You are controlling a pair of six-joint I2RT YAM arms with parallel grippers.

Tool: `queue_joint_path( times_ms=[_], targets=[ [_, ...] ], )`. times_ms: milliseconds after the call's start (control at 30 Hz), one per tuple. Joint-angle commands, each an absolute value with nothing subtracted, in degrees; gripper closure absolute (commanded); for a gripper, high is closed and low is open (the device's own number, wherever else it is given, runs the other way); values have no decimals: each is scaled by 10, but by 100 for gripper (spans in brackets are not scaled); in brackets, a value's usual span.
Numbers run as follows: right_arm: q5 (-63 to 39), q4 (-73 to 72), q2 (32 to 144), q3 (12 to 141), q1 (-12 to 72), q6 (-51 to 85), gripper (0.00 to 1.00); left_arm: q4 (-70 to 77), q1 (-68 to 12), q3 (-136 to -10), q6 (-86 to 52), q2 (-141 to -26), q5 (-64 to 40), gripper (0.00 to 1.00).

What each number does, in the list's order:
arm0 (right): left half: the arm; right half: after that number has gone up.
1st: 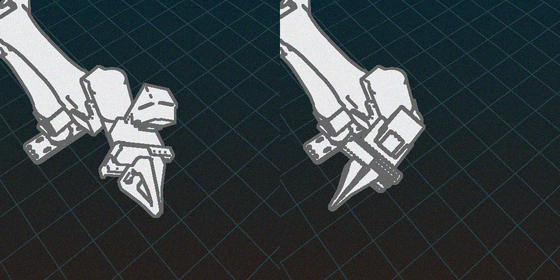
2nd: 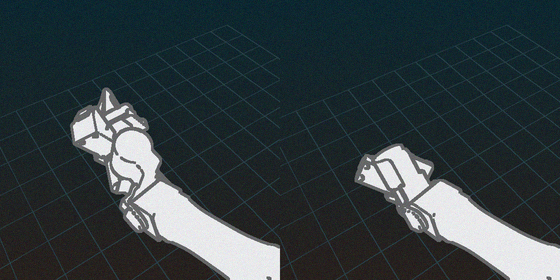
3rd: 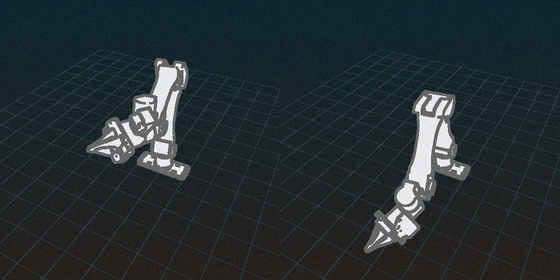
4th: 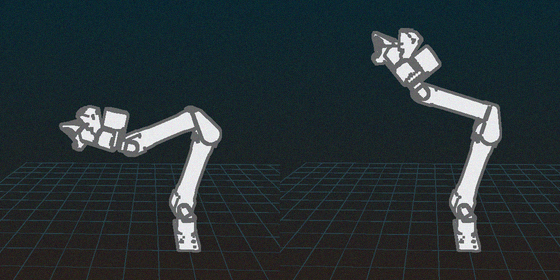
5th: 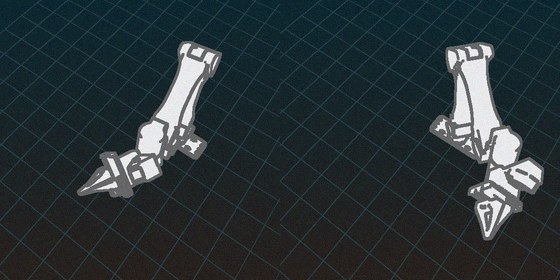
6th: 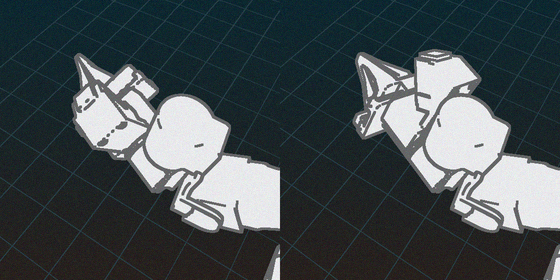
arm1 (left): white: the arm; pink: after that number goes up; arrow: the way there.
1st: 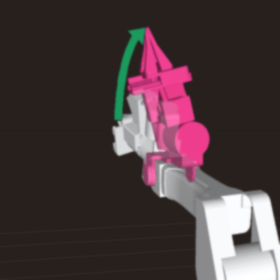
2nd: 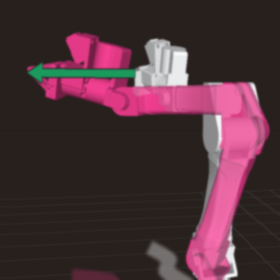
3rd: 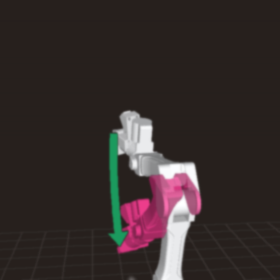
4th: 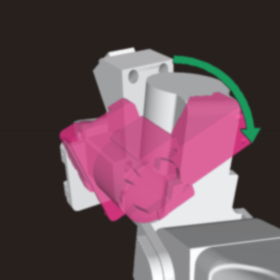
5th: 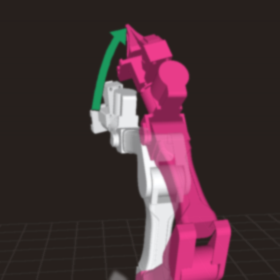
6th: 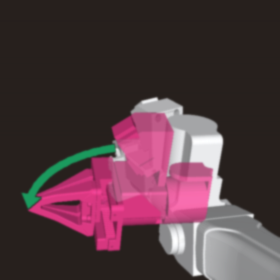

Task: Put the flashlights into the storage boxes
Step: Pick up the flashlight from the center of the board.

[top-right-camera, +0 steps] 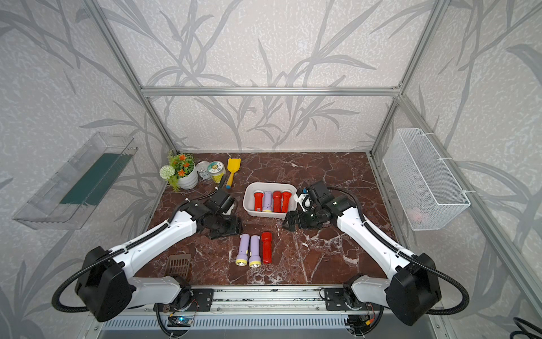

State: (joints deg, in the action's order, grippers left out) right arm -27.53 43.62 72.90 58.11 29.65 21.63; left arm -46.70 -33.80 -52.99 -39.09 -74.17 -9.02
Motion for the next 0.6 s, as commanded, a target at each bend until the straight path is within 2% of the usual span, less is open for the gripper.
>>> queue_joint_path(
  times_ms=[0, 200, 433, 567],
  targets=[
    [-278, 435, 734, 582, 311, 225, 1, -454, -357, -506, -439, -724, -74, 30],
    [-273, 439, 734, 588, 337, 232, 1, -434, -391, -478, -464, -726, -69, 28],
    [-261, 449, 717, 583, 360, 242, 1, -417, -410, -465, -468, -747, -67, 19],
    [-257, 453, 706, 579, 360, 244, 1, -408, -414, -461, -465, -769, -67, 17]
  ],
)
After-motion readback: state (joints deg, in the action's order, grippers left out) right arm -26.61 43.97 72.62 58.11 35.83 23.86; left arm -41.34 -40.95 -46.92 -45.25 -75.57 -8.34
